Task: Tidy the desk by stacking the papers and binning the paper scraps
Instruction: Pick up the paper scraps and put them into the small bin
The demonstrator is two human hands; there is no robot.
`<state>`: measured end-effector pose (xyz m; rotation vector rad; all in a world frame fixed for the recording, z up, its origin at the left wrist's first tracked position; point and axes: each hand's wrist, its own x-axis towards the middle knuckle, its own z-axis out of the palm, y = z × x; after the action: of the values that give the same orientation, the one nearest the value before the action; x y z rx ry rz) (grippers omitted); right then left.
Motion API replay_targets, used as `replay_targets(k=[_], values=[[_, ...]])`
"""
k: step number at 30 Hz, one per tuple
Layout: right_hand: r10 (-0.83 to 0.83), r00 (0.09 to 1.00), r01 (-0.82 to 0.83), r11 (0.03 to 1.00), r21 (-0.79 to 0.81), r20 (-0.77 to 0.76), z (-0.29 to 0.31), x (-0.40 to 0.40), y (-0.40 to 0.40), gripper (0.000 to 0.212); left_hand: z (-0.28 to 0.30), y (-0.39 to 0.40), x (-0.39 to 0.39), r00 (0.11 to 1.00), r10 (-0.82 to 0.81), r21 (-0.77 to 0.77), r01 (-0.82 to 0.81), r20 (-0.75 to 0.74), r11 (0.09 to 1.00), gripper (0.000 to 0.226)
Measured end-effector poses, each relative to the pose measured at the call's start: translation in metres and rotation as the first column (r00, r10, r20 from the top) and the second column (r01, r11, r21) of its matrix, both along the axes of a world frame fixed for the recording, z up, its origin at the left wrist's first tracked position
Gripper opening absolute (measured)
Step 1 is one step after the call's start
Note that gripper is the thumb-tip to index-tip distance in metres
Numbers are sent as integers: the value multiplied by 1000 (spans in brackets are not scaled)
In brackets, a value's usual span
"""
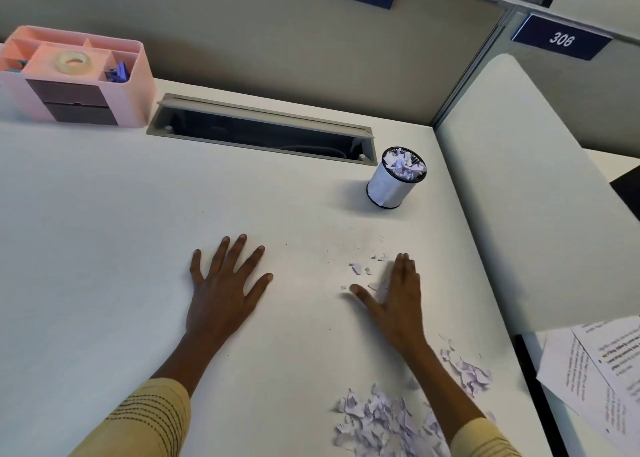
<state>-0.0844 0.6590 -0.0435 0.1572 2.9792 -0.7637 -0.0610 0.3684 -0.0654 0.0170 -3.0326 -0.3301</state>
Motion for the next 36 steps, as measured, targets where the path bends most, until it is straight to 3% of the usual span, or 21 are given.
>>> replay_targets(k=[2,5,8,11,13,17,20,24,26,31,36], values=[[23,999,-18,990,140,-37,-9,3,-17,126,0,0,0,1000,3,-5,-3,6,1000,61],[-19,997,33,981,190,-77,-14,-17,-38,118,0,0,1,1000,10,-2,-10,10,1000,61],[-39,996,52,985,163,-78,-11,-41,-49,90,1,0,0,1000,9,4,-9,9,1000,62],[62,985,-39,989,142,-160,-11,-46,-48,54,2,0,1,1000,5,3,-5,3,1000,62],[130,968,-96,982,161,-216,-15,-35,-44,42,2,0,1,1000,4,8,-4,-2,1000,62],[246,944,-177,940,292,-219,-10,0,-32,58,1,0,1,1000,9,8,-9,-1,1000,61],[299,954,-293,908,299,26,6,23,-24,76,-1,0,0,1000,10,-7,-10,2,1000,61],[355,934,-297,837,459,-42,1,38,-13,86,-1,0,0,1000,14,-5,-14,1,1000,62],[394,915,-303,812,498,-87,6,37,-9,73,-2,0,0,1000,15,-1,-15,-1,1000,62],[344,937,-304,892,335,-64,23,17,4,19,-2,-1,0,1000,6,24,-6,-9,1000,64],[119,992,-121,992,42,43,38,-22,15,20,-2,0,0,1000,5,3,-5,-6,1000,62]])
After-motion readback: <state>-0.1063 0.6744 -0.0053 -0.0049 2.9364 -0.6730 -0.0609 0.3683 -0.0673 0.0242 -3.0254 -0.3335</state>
